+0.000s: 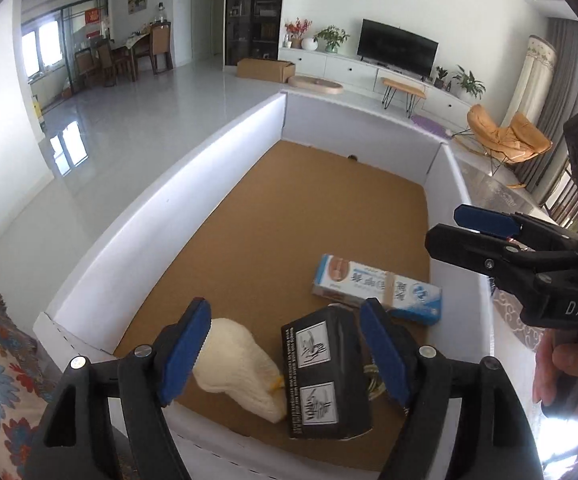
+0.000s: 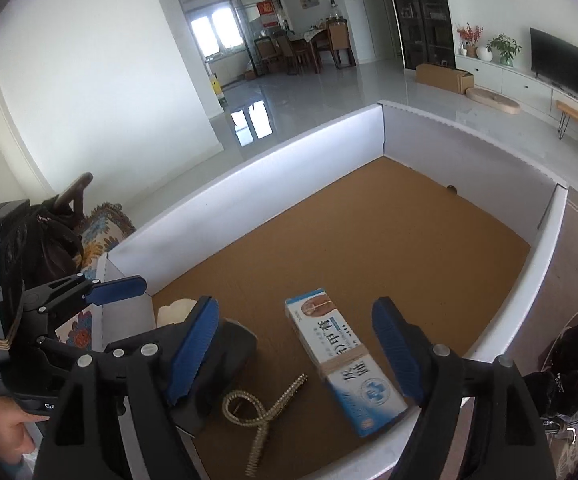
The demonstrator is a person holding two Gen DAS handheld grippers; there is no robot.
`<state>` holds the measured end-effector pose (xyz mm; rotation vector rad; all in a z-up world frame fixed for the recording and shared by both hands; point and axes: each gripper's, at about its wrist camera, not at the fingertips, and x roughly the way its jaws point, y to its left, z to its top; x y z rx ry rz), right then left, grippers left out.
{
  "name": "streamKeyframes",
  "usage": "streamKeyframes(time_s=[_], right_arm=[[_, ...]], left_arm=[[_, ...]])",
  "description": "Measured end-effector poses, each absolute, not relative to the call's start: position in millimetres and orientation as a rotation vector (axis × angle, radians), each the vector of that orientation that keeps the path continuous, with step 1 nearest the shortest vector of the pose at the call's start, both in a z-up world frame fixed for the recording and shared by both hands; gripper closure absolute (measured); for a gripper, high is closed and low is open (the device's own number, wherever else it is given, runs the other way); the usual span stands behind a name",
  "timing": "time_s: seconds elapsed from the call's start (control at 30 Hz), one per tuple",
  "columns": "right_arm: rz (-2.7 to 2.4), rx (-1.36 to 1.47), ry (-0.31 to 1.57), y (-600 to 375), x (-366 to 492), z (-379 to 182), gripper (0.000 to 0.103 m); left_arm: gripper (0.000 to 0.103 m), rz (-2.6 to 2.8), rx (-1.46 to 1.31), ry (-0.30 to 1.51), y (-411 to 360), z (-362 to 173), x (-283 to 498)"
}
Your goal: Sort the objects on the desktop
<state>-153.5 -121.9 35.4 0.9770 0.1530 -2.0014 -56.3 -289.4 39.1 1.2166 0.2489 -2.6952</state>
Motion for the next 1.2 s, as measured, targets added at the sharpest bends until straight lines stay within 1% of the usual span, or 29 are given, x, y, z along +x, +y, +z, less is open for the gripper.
streamKeyframes(time_s=[0.03, 0.1, 0.13, 0.17, 0.27, 0.37, 0.47, 0.57, 0.67, 0.77, 0.9, 0.97, 1.03, 1.1, 1.2], right_arm=[[-2.022, 0.948, 0.135, -109, -153, 41, 0.018], [-2.086, 0.877, 0.112, -71, -146, 54, 0.005], [-2.132, 0.836, 0.106, -50, -140, 59, 0.002], [-2.179, 0.799, 0.104, -28, -135, 60, 0.0], [-2.301, 0.768, 0.132, 42, -128, 53, 0.0], [-2.452, 0.841, 0.17, 116, -123, 29, 0.0], [-2.568, 0.962, 0.197, 184, -114, 0, 0.0], [-2.653, 1.091, 0.23, 237, -102, -29, 0.0], [-2.703, 1.195, 0.215, 275, -92, -50, 0.0], [-2.708, 1.261, 0.164, 293, -81, -66, 0.0], [-2.726, 1.257, 0.215, 286, -81, -64, 0.0], [-2.709, 1.302, 0.233, 284, -84, -68, 0.0], [-2.714, 1.3, 0.213, 287, -85, -69, 0.0], [-2.717, 1.302, 0.179, 290, -86, -70, 0.0], [-2.73, 1.324, 0.141, 294, -88, -71, 0.0]], left_arm=[[0.027, -2.728, 1.192, 0.235, -276, 48, -55], [0.027, -2.809, 1.144, 0.221, -243, 65, -53], [0.023, -2.864, 1.121, 0.227, -224, 72, -51], [0.016, -2.923, 1.102, 0.24, -204, 79, -50], [0.007, -3.111, 1.063, 0.284, -139, 89, -45], [0.003, -3.238, 1.143, 0.314, -76, 77, -52], [0.003, -3.247, 1.307, 0.291, -30, 39, -65], [0.003, -3.187, 1.452, 0.168, 3, -9, -80], [0.003, -3.099, 1.555, 0.014, 23, -52, -87], [0.003, -3.039, 1.585, -0.058, 29, -77, -93], [0.003, -3.005, 1.553, -0.112, 27, -88, -102], [0.003, -3.014, 1.552, -0.079, 24, -86, -105], [0.003, -3.021, 1.551, -0.076, 22, -86, -104], [0.0, -3.028, 1.549, -0.076, 23, -85, -102], [0.0, -3.006, 1.546, -0.142, 29, -88, -102]])
